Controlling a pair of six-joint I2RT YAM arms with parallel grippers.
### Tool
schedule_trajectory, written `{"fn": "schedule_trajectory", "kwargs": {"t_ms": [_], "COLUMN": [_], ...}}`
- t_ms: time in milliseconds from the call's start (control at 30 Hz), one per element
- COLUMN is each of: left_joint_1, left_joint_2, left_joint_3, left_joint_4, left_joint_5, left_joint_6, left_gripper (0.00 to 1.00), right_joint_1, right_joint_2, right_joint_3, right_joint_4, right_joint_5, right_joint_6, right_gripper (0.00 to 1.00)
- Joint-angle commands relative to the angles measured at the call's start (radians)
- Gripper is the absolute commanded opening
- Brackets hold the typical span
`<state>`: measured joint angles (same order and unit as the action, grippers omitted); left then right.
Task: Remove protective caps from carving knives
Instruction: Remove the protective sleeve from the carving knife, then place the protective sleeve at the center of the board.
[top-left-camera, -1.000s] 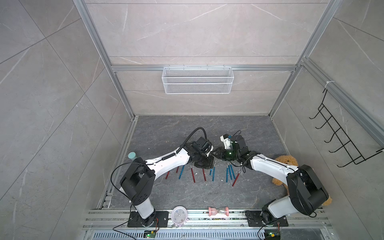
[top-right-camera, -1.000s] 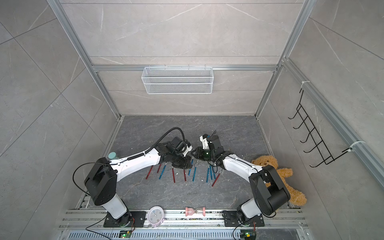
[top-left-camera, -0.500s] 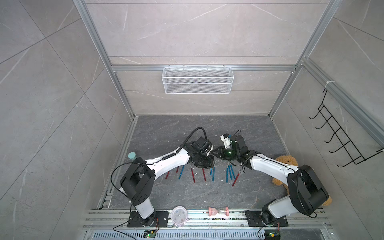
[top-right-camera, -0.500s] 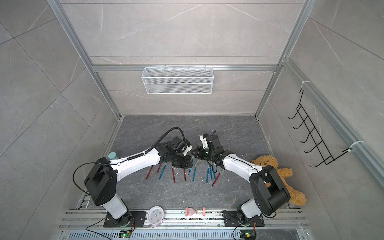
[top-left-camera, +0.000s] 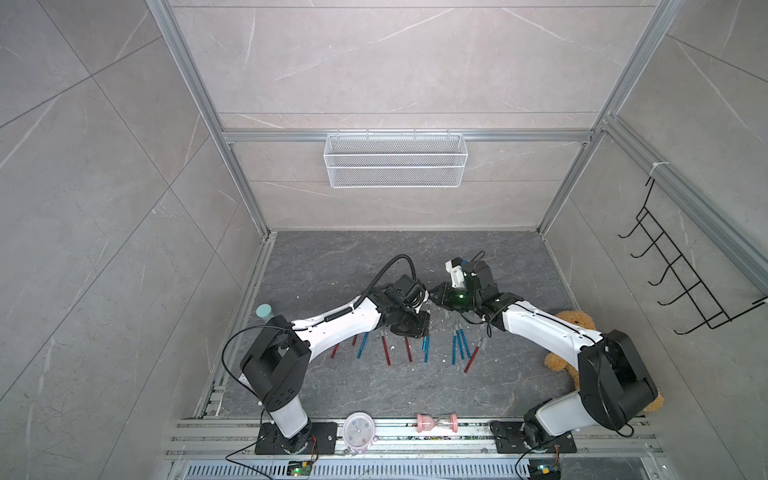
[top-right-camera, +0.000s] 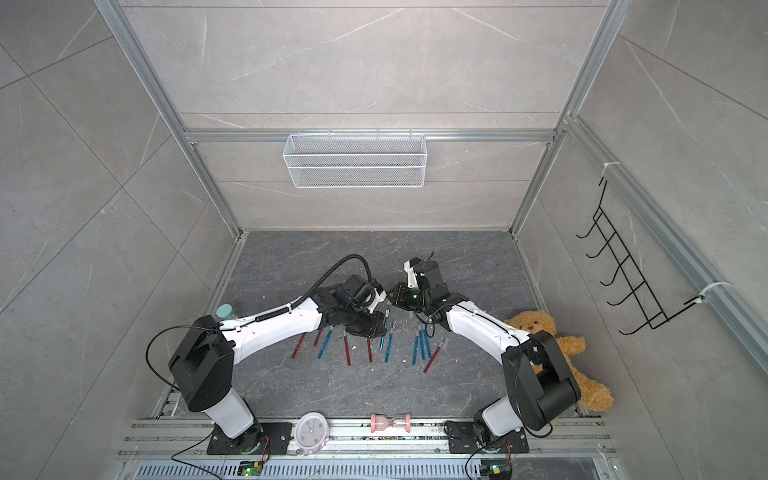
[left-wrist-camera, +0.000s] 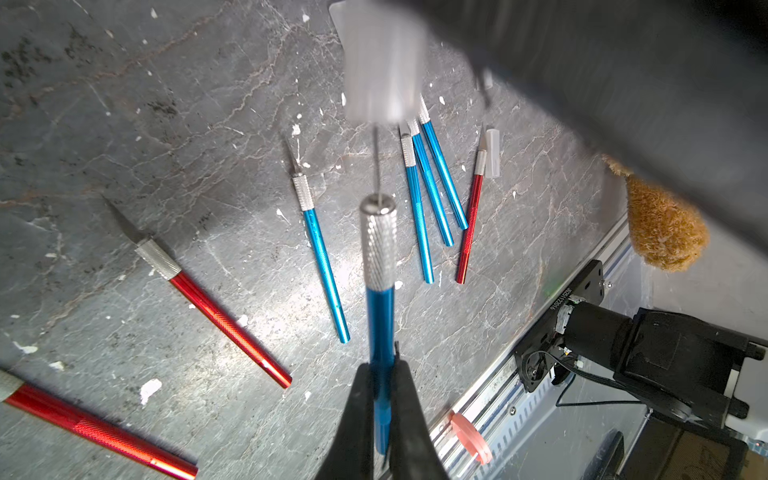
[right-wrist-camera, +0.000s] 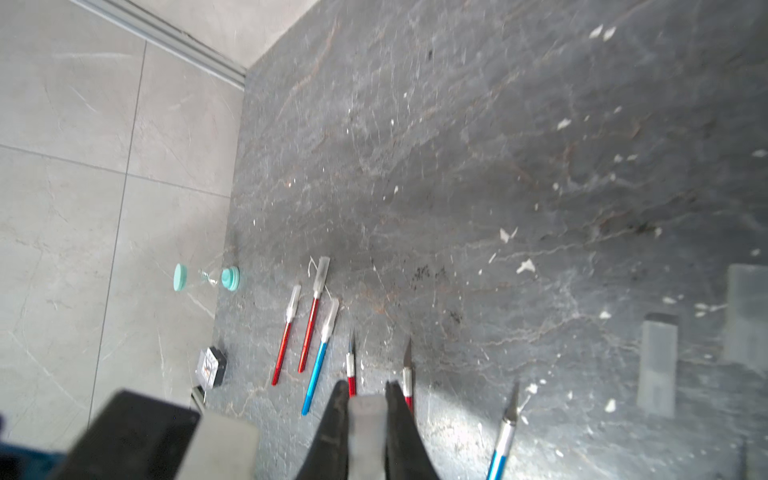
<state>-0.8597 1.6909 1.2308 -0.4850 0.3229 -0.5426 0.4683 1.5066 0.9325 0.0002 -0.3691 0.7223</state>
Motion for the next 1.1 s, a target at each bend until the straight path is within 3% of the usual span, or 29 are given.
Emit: {"fn": "schedule_trajectory", "kwargs": {"t_ms": [0,533,800,1067], "left_joint_1": [-0.003,0.035,0.118,0.143], "left_joint_2": [-0.036,-0.107,-0.156,-0.187], "left_joint_3": [-0.017,-0.070,-0.123,-0.150], "left_joint_4": [-0.031,-0.063,-0.063,-0.073], "left_joint_5": [0.005,-0.061,-0.046,-0.045], "left_joint_6": [-0.007,-0.012,-0.002,0.007], "left_gripper": [0.05,0.05,0.05,0.05], "right_joint_1": [-0.005,-0.053,-0.049,-0.035], "right_joint_2": [0.014,0.031,0.148,0.274], "right_joint_3": [0.038,0.094,0.120,0.183], "right_joint_4": [-0.005,-0.179,-0.247,-0.288], "right_joint_5": [0.016,0.074,0.147,0.198], "right_joint_6": [-0.012,-0.113,-0.140,-0.137], "right_gripper": [0.11,0.11,0.12,0.15]}}
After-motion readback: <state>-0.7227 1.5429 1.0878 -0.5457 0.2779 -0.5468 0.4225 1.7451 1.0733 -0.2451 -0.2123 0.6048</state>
